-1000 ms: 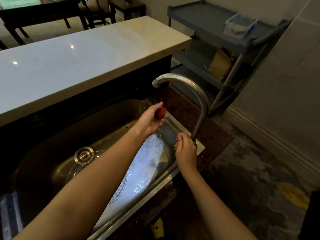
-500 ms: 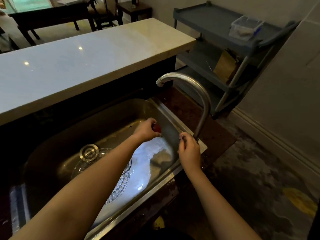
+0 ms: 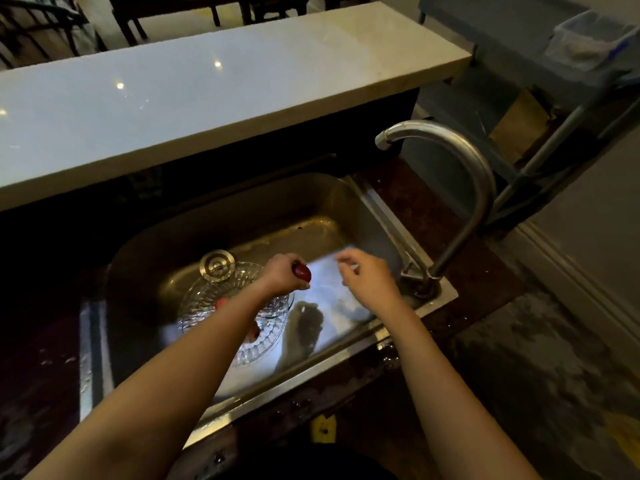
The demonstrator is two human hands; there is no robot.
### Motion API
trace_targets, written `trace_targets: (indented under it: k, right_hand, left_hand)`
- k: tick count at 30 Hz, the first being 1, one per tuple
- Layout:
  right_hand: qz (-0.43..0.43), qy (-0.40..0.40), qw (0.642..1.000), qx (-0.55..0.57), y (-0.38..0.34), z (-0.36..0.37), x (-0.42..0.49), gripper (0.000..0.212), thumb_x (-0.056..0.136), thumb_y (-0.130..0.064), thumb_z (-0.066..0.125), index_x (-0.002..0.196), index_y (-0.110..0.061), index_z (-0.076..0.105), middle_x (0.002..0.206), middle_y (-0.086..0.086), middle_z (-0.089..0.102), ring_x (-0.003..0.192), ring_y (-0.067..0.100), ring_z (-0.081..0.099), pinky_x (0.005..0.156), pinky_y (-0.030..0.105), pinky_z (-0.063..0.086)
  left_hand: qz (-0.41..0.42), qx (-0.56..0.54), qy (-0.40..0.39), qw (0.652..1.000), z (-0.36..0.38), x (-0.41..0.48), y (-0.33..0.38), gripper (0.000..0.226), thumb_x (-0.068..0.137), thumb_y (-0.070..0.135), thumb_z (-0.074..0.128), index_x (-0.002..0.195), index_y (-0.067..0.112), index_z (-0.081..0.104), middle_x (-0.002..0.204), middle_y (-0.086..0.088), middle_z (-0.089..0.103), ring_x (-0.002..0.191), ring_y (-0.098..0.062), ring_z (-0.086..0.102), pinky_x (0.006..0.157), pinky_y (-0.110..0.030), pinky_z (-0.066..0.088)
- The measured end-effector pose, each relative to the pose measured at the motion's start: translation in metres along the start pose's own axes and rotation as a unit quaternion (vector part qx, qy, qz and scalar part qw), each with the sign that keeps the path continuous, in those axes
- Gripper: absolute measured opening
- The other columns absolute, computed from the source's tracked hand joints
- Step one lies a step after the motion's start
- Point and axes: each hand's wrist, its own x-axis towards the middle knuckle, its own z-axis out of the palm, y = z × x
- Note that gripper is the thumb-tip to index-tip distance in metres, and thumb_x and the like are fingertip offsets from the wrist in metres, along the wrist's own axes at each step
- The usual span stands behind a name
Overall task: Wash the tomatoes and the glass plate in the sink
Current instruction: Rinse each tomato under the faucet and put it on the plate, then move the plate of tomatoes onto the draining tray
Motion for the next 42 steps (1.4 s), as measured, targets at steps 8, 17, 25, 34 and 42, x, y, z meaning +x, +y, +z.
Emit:
trace_targets:
  k: [8,17,25,34,42]
  right_hand:
    - [0.051,-0.250,0.963,-0.087,0.009,0.092,0.042,0.027,0.092,-0.021,0.050,0.111,-0.005,0.060,0.116,0.017,0.062,0.098,0.030,0.062,0.072,0.027,0.045]
    - [0.078,-0.259,0.947,-0.172,0.010,0.172,0.073,0.034,0.091,-0.020,0.046,0.122,-0.006,0.050,0.127,0.018,0.057,0.114,0.032,0.055,0.086,0.030,0.043]
    - [0.209,-0.175,0.937,-0.217,0.038,0.207,0.086,0.046,0.091,-0.020,0.042,0.134,-0.004,0.034,0.134,0.017,0.051,0.120,0.034,0.052,0.094,0.038,0.044]
    - [0.229,-0.142,0.948,-0.171,0.046,0.226,0.092,0.037,0.092,-0.018,0.044,0.125,-0.001,0.040,0.125,0.021,0.056,0.112,0.037,0.055,0.086,0.036,0.045]
    - [0.214,-0.111,0.954,-0.180,0.055,0.235,0.094,0.043,0.099,-0.035,0.033,0.120,-0.001,0.048,0.121,0.022,0.059,0.112,0.037,0.055,0.084,0.036,0.044]
  left_hand:
    - [-0.131,-0.092,0.031,0.987,-0.015,-0.045,-0.095,0.046,0.074,0.017,0.076,0.116,0.008,0.061,0.113,-0.012,0.066,0.105,-0.027,0.060,0.091,-0.033,0.046]
    - [-0.240,-0.110,0.099,0.959,0.013,-0.051,-0.165,0.037,0.072,0.009,0.072,0.104,0.000,0.055,0.109,-0.021,0.062,0.096,-0.033,0.061,0.080,-0.036,0.047]
    - [-0.243,-0.160,0.152,0.945,0.041,-0.031,-0.193,0.042,0.073,0.010,0.067,0.111,0.002,0.050,0.113,-0.019,0.054,0.100,-0.034,0.056,0.085,-0.043,0.049]
    - [-0.224,-0.183,0.134,0.948,0.064,-0.023,-0.203,0.089,0.075,0.030,0.070,0.147,0.027,0.018,0.144,-0.010,0.031,0.132,-0.033,0.025,0.105,-0.043,0.028]
    - [-0.192,-0.022,0.170,0.966,0.085,-0.009,-0.191,0.086,0.069,0.084,0.035,0.141,0.052,0.000,0.155,-0.002,0.010,0.141,-0.027,0.009,0.110,-0.054,0.016]
